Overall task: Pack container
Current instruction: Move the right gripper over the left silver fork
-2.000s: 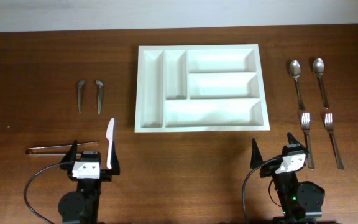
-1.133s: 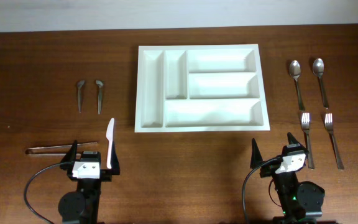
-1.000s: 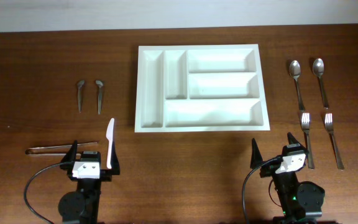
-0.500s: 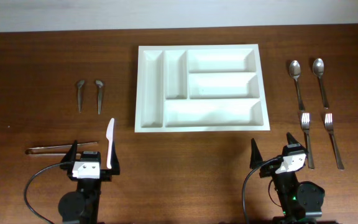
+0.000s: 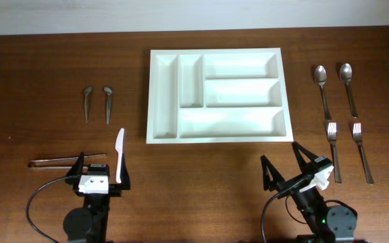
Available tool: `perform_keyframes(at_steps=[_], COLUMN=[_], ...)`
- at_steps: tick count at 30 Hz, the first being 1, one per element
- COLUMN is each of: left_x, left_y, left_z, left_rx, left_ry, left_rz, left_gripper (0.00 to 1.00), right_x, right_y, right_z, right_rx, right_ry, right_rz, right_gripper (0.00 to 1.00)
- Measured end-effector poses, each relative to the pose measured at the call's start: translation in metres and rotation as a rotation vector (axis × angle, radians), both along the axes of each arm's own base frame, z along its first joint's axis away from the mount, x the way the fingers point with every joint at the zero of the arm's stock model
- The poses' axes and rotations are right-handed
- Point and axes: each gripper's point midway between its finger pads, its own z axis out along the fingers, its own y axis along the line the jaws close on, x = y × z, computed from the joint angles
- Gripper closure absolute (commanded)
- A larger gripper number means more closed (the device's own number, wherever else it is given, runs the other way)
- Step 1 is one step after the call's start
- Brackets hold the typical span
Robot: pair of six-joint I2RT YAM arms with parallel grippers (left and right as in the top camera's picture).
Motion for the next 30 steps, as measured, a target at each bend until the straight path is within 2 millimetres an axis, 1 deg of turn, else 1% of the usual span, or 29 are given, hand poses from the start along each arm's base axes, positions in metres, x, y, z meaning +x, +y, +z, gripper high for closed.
perform_keyframes(at_steps=[2,4,8,10,14,16,18,20,24,25,27,29,30], left_x=[0.0,0.0,0.0,0.0,0.0,0.0,0.0,0.0,0.0,0.0,0.0,0.0,0.0], left_y=[0.0,0.0,0.0,0.0,0.0,0.0,0.0,0.0,0.0,0.0,0.0,0.0,0.0], left_z=[0.0,0.0,0.0,0.0,0.0,0.0,0.0,0.0,0.0,0.0,0.0,0.0,0.0], left_rx=[0.0,0.0,0.0,0.0,0.0,0.0,0.0,0.0,0.0,0.0,0.0,0.0,0.0], left_ry=[0.0,0.0,0.0,0.0,0.0,0.001,0.0,0.0,0.0,0.0,-0.001,-0.001,-0.001], left_rz=[0.0,0.0,0.0,0.0,0.0,0.0,0.0,0.0,0.001,0.0,0.0,0.0,0.0], left_gripper=[0.01,0.01,0.01,0.01,0.01,0.01,0.01,0.01,0.01,0.01,0.01,0.01,0.01], right_x=[-0.005,-0.012,-0.025,-0.031,-0.038,-0.039,-0.035,-0.03,-0.016,-0.009,0.009,0.036,0.045], right_y=[0.005,0.007,0.001,-0.008,-0.036,-0.052,-0.065,-0.072,-0.081,-0.083,-0.085,-0.086,-0.087], right_z=[0.011,0.03,0.065,0.082,0.114,0.129,0.14,0.144,0.144,0.144,0.147,0.146,0.142], right_rx=[0.002,-0.015,-0.07,-0.102,-0.211,-0.303,-0.388,-0.465,-0.628,-0.663,-0.702,-0.727,-0.737], right_ry=[-0.004,-0.024,-0.011,0.023,0.136,0.241,0.352,0.477,0.759,0.827,0.904,0.963,0.991], right_rz=[0.032,0.046,0.002,-0.061,-0.222,-0.298,-0.341,-0.349,-0.288,-0.262,-0.234,-0.212,-0.2], right_gripper=[0.01,0.01,0.01,0.01,0.01,0.01,0.01,0.01,0.01,0.01,0.01,0.01,0.01])
